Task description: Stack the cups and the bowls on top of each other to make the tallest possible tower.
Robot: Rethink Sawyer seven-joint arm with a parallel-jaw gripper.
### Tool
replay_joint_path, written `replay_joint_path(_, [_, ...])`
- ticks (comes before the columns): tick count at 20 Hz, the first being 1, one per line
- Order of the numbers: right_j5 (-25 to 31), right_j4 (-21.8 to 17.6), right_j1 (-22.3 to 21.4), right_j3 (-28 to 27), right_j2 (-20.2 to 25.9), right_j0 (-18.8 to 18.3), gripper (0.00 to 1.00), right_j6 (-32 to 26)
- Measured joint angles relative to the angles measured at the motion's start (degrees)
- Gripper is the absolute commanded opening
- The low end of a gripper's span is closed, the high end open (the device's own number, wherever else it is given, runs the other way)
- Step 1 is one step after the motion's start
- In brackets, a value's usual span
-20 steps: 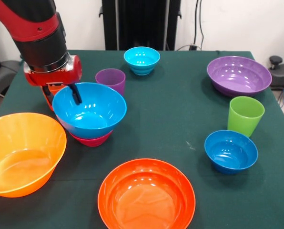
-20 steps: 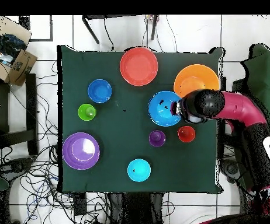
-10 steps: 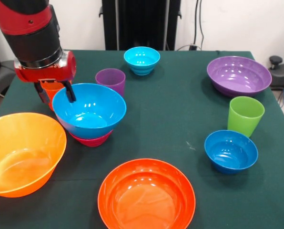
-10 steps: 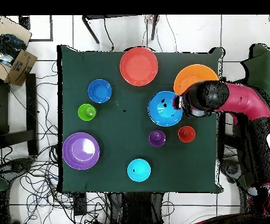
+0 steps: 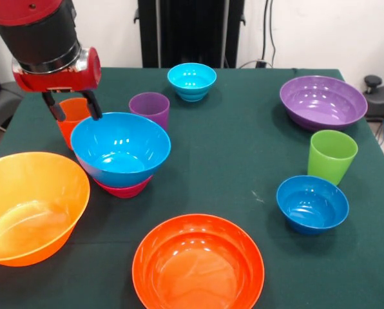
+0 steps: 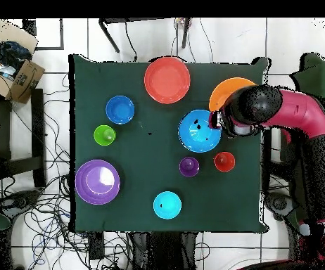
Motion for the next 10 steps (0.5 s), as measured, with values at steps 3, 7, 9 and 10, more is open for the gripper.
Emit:
replay_joint_path(3, [1.4,0.1,-0.4,-0.8,0.0,0.3,1.00,0.0])
replay_joint_path(7, [2.0,0.0,-0.5,-1.5,0.0,0.6,1.00,0.0])
replay_joint_path(9, [2.0,0.0,-0.5,-1.6,0.0,0.8,1.00,0.0])
replay_joint_path(10, [2.0,0.0,-0.5,-1.6,0.0,1.0,1.00,0.0])
